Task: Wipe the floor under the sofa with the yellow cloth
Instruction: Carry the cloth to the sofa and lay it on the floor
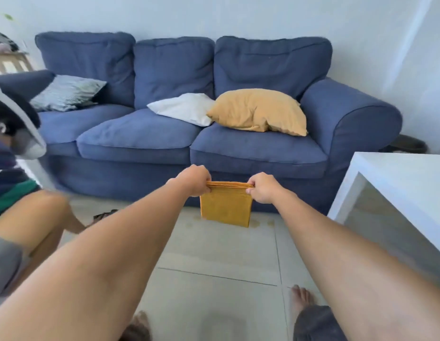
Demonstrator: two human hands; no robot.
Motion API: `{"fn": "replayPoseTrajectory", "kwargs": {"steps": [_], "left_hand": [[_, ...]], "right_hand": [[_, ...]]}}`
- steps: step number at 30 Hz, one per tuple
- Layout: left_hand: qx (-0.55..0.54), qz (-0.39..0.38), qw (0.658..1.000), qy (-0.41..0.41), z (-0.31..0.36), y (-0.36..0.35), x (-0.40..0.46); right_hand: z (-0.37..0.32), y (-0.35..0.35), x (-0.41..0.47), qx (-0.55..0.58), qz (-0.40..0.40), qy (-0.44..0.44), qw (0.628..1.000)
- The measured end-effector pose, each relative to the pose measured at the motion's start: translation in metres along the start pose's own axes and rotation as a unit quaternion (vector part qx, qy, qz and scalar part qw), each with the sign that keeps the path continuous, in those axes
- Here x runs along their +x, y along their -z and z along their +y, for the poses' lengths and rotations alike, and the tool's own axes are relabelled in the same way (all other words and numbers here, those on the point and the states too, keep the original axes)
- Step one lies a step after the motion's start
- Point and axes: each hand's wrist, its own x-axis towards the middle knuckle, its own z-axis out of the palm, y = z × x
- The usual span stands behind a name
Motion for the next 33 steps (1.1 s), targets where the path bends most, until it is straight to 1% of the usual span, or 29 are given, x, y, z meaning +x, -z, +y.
{"fn": "replayPoseTrajectory", "kwargs": {"steps": [3, 7, 10, 12, 14, 17, 20, 22, 23, 24, 26, 27, 28, 29, 31, 33], "left_hand": [[-0.011, -0.047, 0.997, 0.059, -0.055, -0.051, 0.002], [0.003, -0.111, 0.990, 0.090, -0.112, -0.124, 0.028], [-0.016, -0.134, 0.984, 0.116, -0.147, -0.178, 0.064], [-0.035, -0.125, 0.982, 0.135, -0.169, -0.204, 0.095], [-0.042, -0.094, 0.984, 0.145, -0.189, -0.219, 0.130], [-0.013, -0.001, 0.990, 0.143, -0.214, -0.227, 0.183], [0.020, 0.105, 0.985, 0.133, -0.232, -0.234, 0.221], [0.022, 0.136, 0.983, 0.121, -0.242, -0.244, 0.228], [0.031, 0.121, 0.986, 0.111, -0.248, -0.252, 0.228], [0.052, 0.084, 0.990, 0.101, -0.254, -0.265, 0.225], [0.092, -0.021, 0.992, 0.083, -0.262, -0.293, 0.212], [0.092, -0.063, 0.990, 0.086, -0.264, -0.307, 0.203], [0.070, -0.085, 0.989, 0.103, -0.265, -0.320, 0.196], [0.036, -0.084, 0.987, 0.129, -0.267, -0.331, 0.192], [-0.021, -0.051, 0.985, 0.166, -0.265, -0.349, 0.192], [-0.050, -0.013, 0.985, 0.163, -0.255, -0.364, 0.206]], "right_hand": [[-0.009, -0.071, 0.035, 0.006, -0.064, 0.000, 0.998], [-0.003, -0.159, 0.088, -0.033, -0.138, -0.003, 0.990], [0.008, -0.217, 0.132, -0.042, -0.163, -0.025, 0.985], [0.012, -0.245, 0.166, -0.034, -0.155, -0.041, 0.987], [0.013, -0.260, 0.204, -0.025, -0.128, -0.044, 0.990], [0.009, -0.268, 0.262, -0.018, -0.061, -0.024, 0.998], [0.006, -0.274, 0.306, -0.008, 0.013, 0.005, 1.000], [0.009, -0.281, 0.316, -0.049, 0.036, 0.058, 0.996], [0.015, -0.290, 0.316, -0.075, 0.019, 0.077, 0.994], [0.022, -0.301, 0.313, -0.096, -0.015, 0.089, 0.991], [0.042, -0.329, 0.299, -0.118, -0.107, 0.098, 0.982], [0.054, -0.343, 0.289, -0.118, -0.139, 0.092, 0.979], [0.065, -0.355, 0.278, -0.112, -0.147, 0.083, 0.979], [0.077, -0.366, 0.268, -0.104, -0.132, 0.069, 0.983], [0.101, -0.382, 0.249, -0.099, -0.060, 0.030, 0.993], [0.126, -0.391, 0.233, -0.108, 0.023, -0.012, 0.994]]}}
